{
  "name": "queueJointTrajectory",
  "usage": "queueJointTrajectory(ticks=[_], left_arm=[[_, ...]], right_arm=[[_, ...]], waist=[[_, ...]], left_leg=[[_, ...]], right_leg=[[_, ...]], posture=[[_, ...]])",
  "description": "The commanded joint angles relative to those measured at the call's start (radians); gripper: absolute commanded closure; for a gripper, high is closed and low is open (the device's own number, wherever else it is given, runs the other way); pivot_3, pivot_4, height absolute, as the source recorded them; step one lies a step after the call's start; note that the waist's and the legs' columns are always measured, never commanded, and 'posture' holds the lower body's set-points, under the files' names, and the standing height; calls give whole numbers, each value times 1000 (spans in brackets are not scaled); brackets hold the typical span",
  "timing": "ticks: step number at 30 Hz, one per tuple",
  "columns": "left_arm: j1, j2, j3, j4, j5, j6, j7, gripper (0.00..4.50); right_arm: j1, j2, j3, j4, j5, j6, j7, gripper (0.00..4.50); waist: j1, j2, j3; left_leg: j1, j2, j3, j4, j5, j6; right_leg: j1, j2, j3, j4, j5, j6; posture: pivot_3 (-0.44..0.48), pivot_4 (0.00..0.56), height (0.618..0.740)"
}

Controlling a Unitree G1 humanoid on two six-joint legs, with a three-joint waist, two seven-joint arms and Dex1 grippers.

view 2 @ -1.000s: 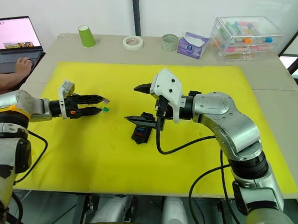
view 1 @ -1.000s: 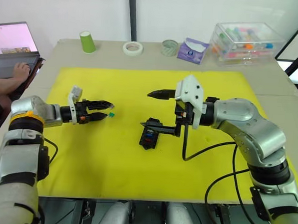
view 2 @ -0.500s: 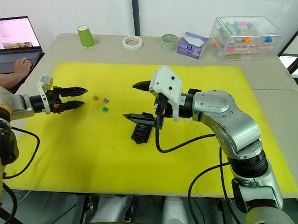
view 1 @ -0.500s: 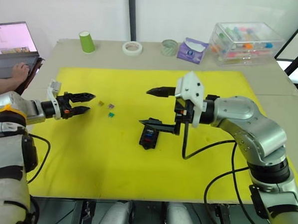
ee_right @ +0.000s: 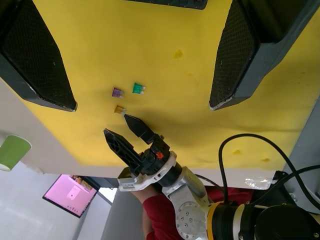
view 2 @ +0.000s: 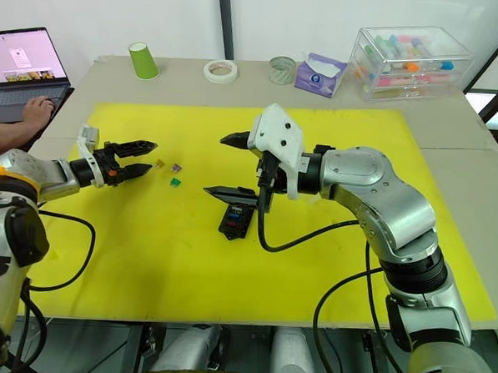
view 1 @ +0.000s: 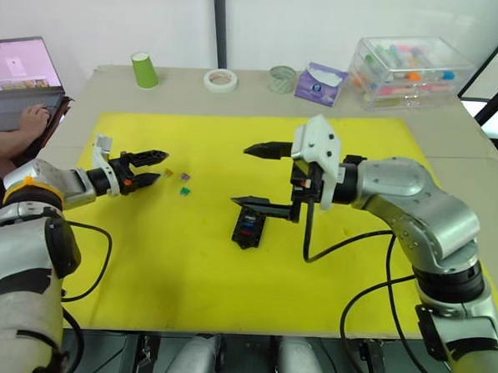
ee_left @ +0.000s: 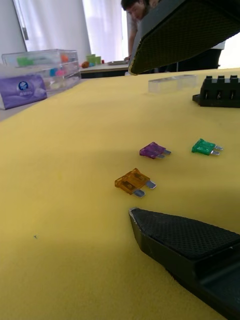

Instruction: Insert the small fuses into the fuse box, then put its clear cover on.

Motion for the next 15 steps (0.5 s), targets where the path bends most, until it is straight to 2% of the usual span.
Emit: queueJointTrajectory(ticks=[1,15], left_arm=[[-13,-7,13,1,14,-5,5,0],[-30,-50,24,6,38,-25,10,0]], right_arm=[[-22,10,-31,-25,13,-3,-8,27],[-32,24,-29,-24,21,5,-19,27]], waist=[[1,0,0],[14,0,0]], left_leg=[[0,0,0,0,0,0],[0,-1,0,1,0,0]], right_leg=[[0,0,0,0,0,0],[1,0,0,0,0,0]], posture=[[0,150,740],[0,150,740]])
